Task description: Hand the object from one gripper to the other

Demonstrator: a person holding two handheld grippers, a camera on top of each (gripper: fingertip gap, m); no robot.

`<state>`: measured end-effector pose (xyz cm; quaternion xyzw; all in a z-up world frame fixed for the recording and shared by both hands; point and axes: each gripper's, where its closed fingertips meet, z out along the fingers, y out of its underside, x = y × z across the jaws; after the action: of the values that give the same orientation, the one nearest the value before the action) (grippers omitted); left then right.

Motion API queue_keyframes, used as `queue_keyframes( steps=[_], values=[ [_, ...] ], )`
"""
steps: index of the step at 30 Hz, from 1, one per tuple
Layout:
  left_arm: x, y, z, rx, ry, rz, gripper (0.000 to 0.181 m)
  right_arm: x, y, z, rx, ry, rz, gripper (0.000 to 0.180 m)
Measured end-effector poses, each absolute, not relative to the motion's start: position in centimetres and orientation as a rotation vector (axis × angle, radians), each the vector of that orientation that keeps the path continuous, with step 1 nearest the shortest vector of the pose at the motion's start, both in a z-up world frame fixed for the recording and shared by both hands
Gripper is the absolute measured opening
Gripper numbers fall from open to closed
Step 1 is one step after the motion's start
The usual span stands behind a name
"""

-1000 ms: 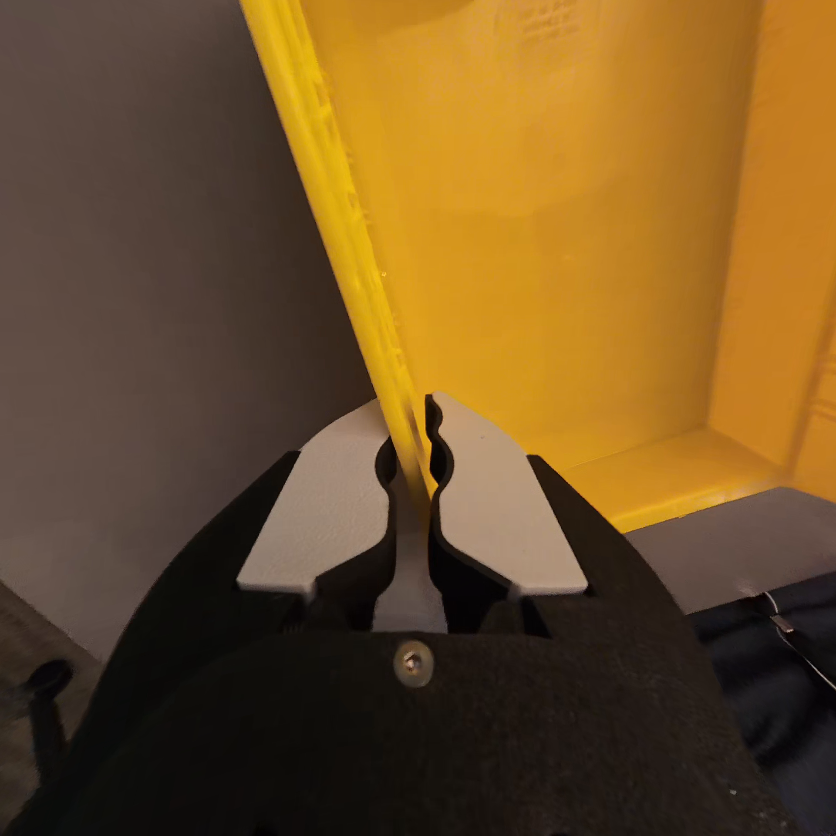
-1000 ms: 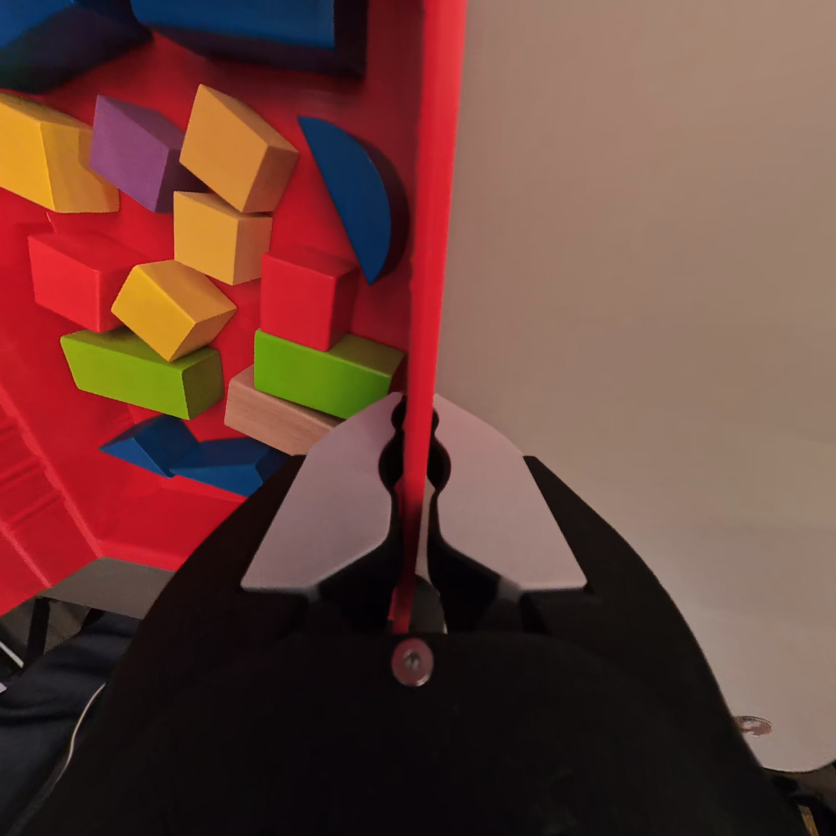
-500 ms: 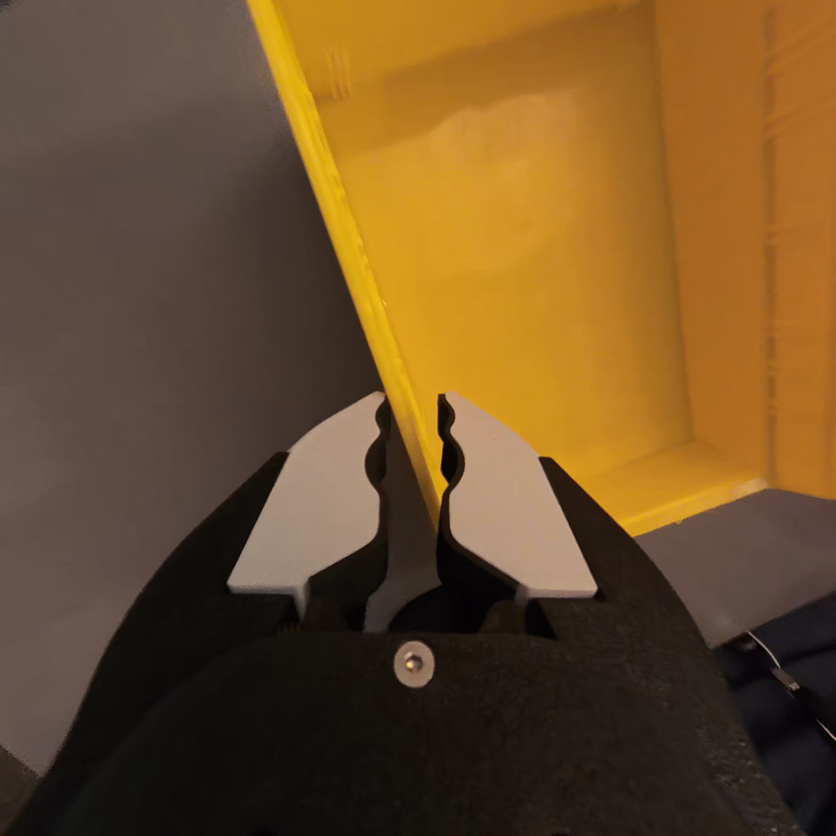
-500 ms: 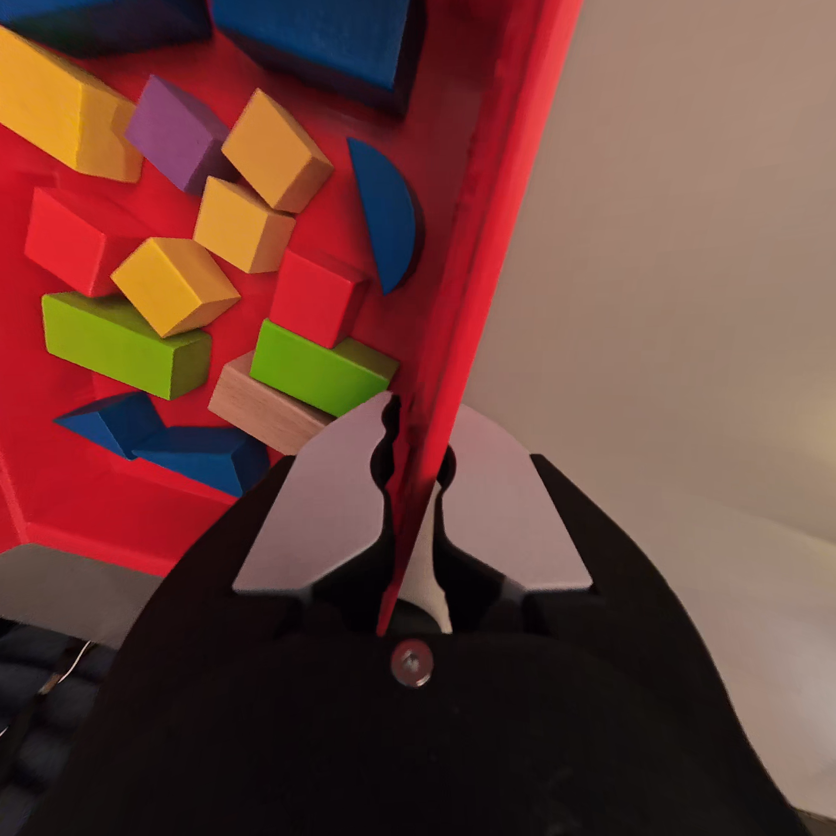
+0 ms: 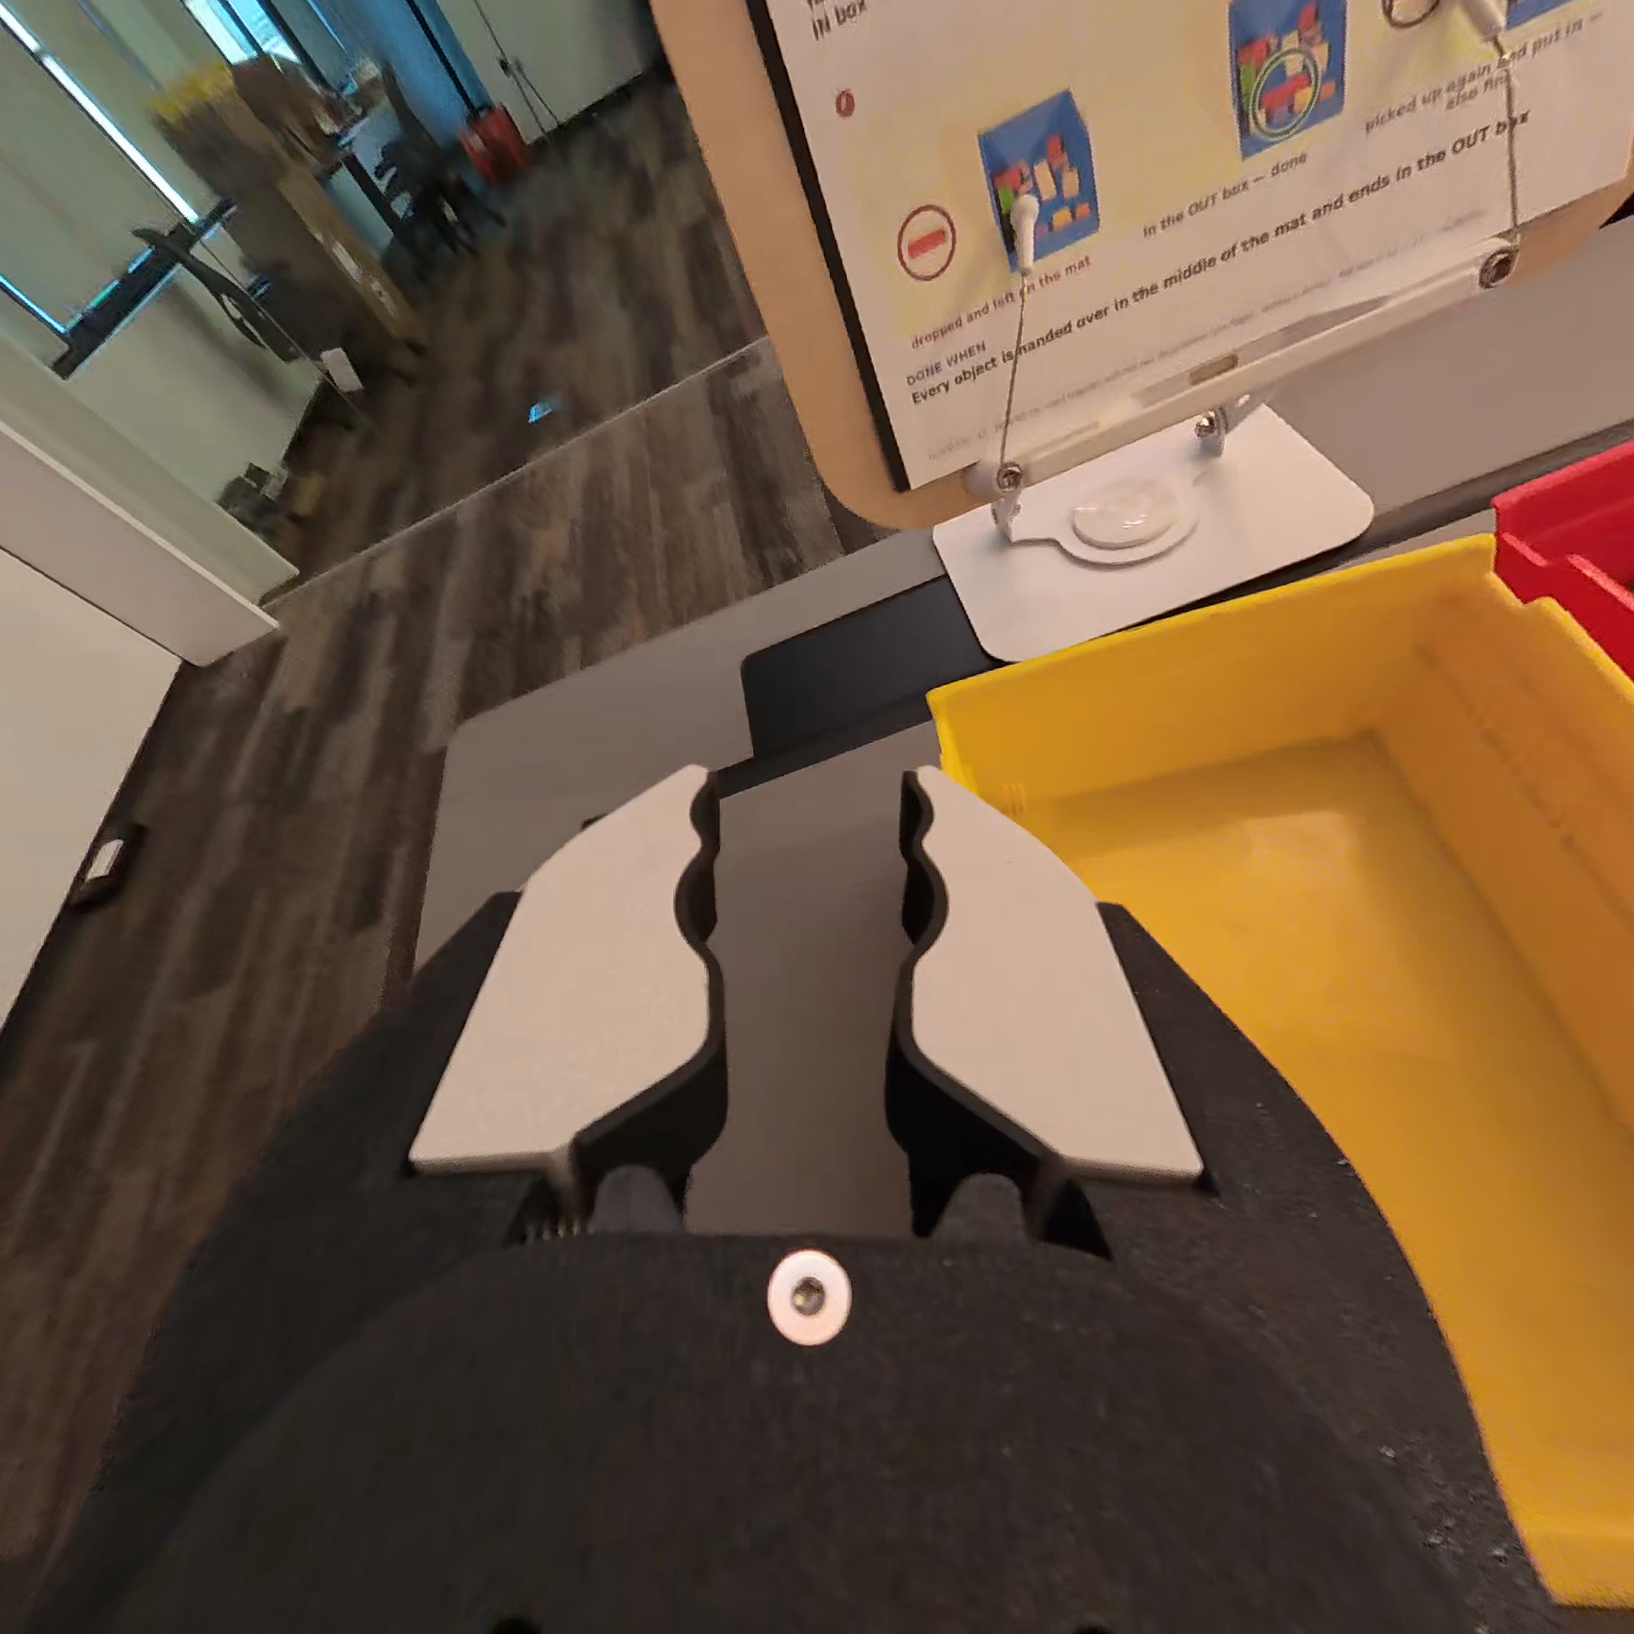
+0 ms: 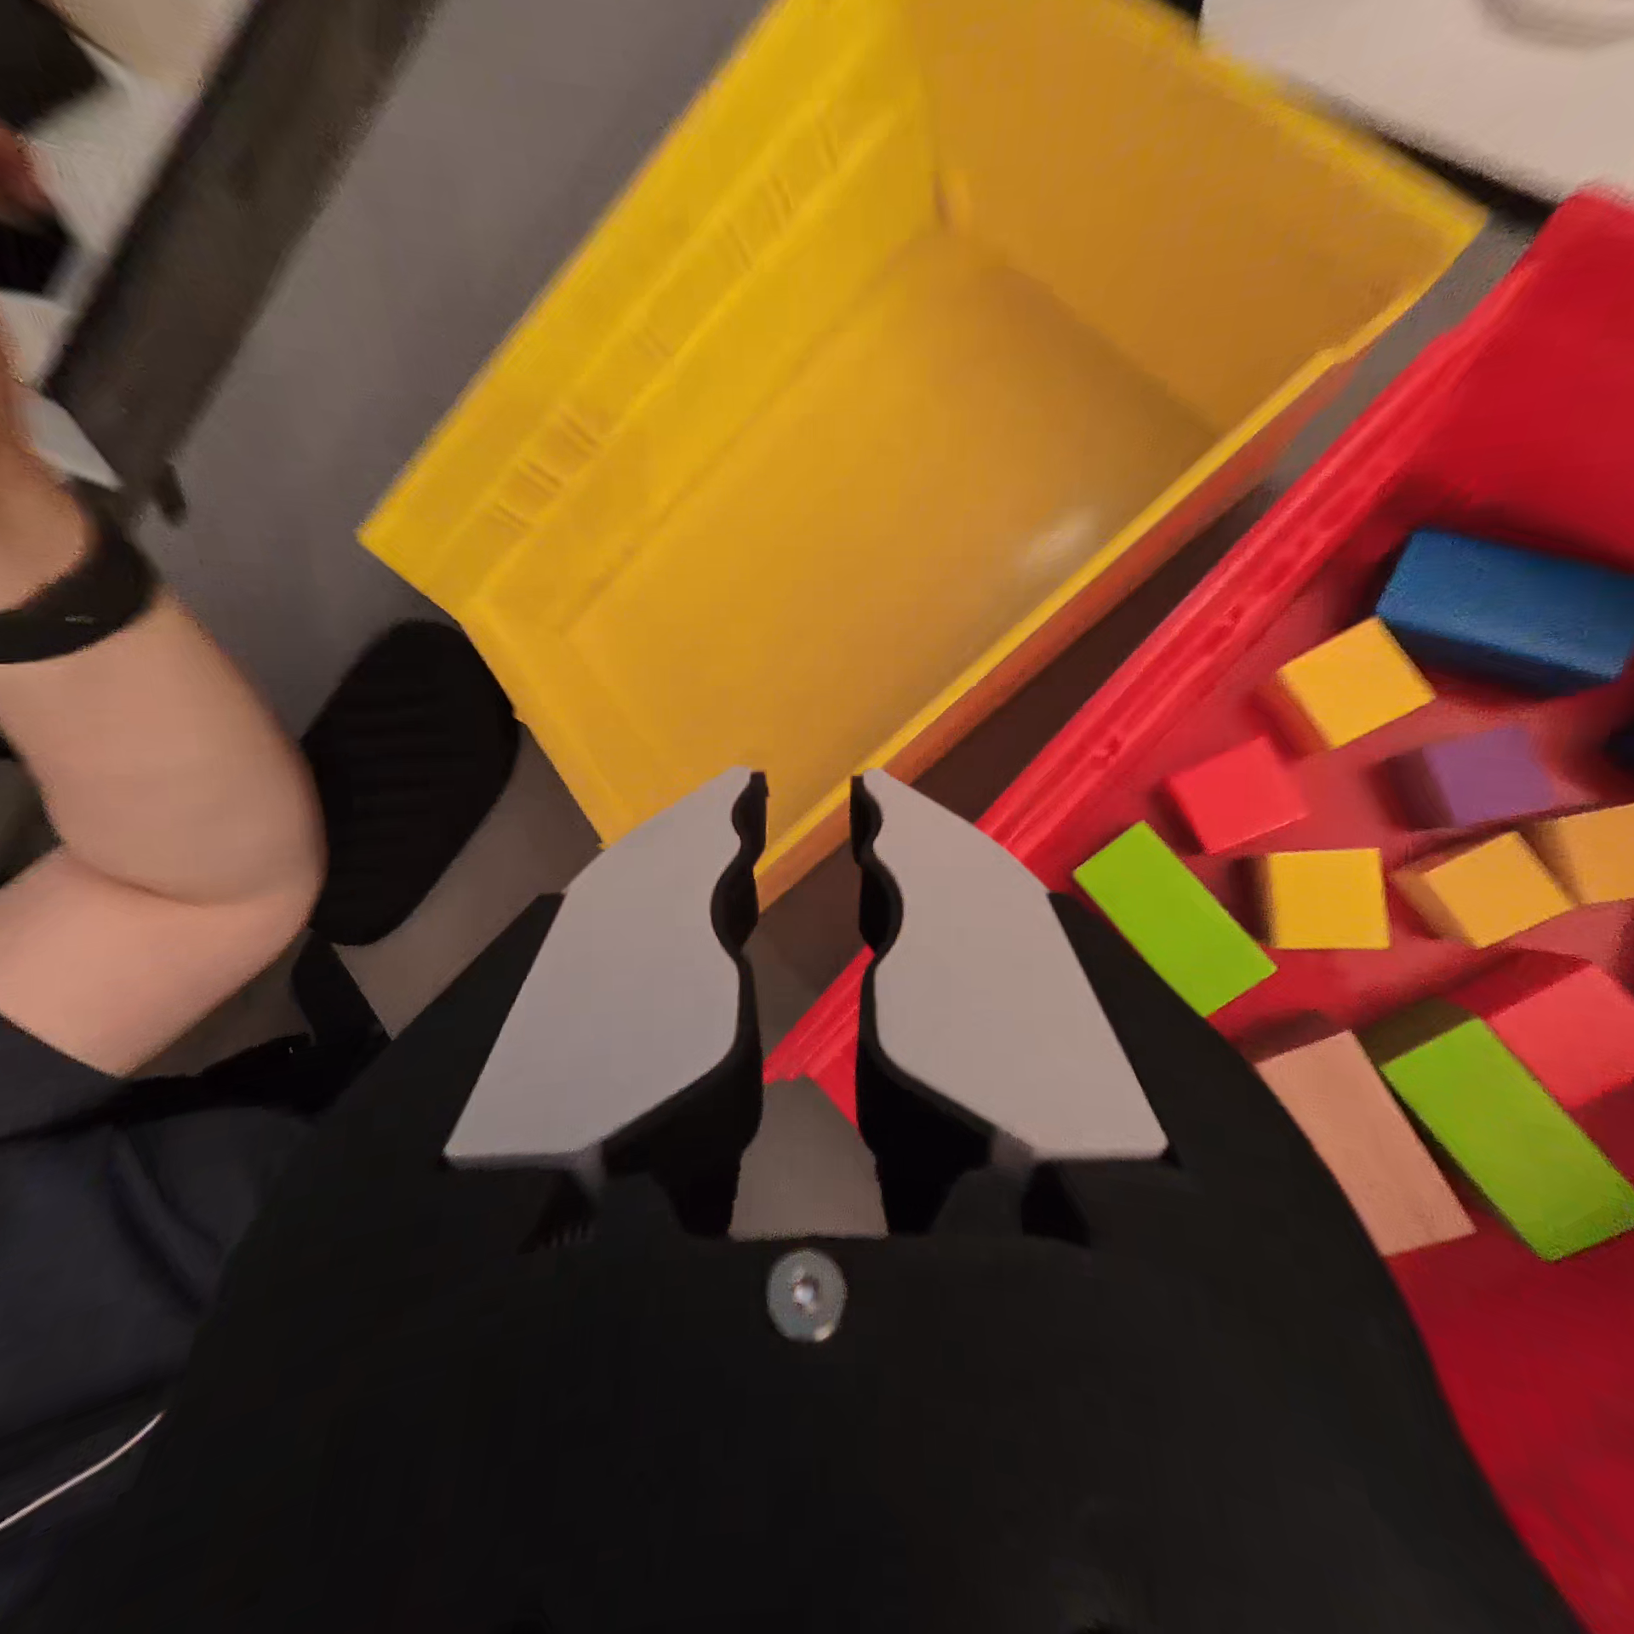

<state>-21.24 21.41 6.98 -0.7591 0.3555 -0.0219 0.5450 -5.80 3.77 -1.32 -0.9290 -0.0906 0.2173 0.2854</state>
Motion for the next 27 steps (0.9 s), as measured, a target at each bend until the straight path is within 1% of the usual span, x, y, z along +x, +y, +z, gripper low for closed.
queue_keyframes(
  steps=[3, 9, 16, 18, 20, 23, 25, 27],
  values=[
    [-20.6, 20.4, 6.9, -1.814, 0.873, -0.111, 0.038, -5.7, 4.7, -4.1, -2.64, -0.158, 0.478, 0.019],
    [-20.5, 19.3, 8.3, -1.778, 0.88, -0.166, 0.038, -5.5, 5.2, -5.4, -2.753, -0.036, 0.327, 0.02],
    [-20.7, 18.4, 9.4, -1.76, 0.877, -0.21, 0.038, -6.4, 6.0, -8.4, -2.897, 0.086, 0.152, 0.031],
    [-20.9, 18.2, 9.6, -1.76, 0.874, -0.216, 0.038, -6.5, 6.6, -8.9, -2.913, 0.1, 0.087, 0.03],
    [-21.0, 17.9, 9.9, -1.752, 0.875, -0.228, 0.038, -7.1, 7.5, -9.0, -2.905, 0.1, 0.087, 0.031],
    [-20.9, 17.5, 10.2, -1.74, 0.88, -0.243, 0.038, -8.8, 9.1, -9.4, -2.898, 0.059, 0.172, 0.022],
    [-20.9, 17.3, 10.2, -1.745, 0.89, -0.25, 0.038, -10.0, 10.1, -10.0, -2.909, 0.037, 0.245, 0.025],
    [-20.9, 17.2, 9.9, -1.761, 0.904, -0.256, 0.038, -10.4, 10.4, -11.3, -2.967, 0.025, 0.274, 0.023]
  ],
)
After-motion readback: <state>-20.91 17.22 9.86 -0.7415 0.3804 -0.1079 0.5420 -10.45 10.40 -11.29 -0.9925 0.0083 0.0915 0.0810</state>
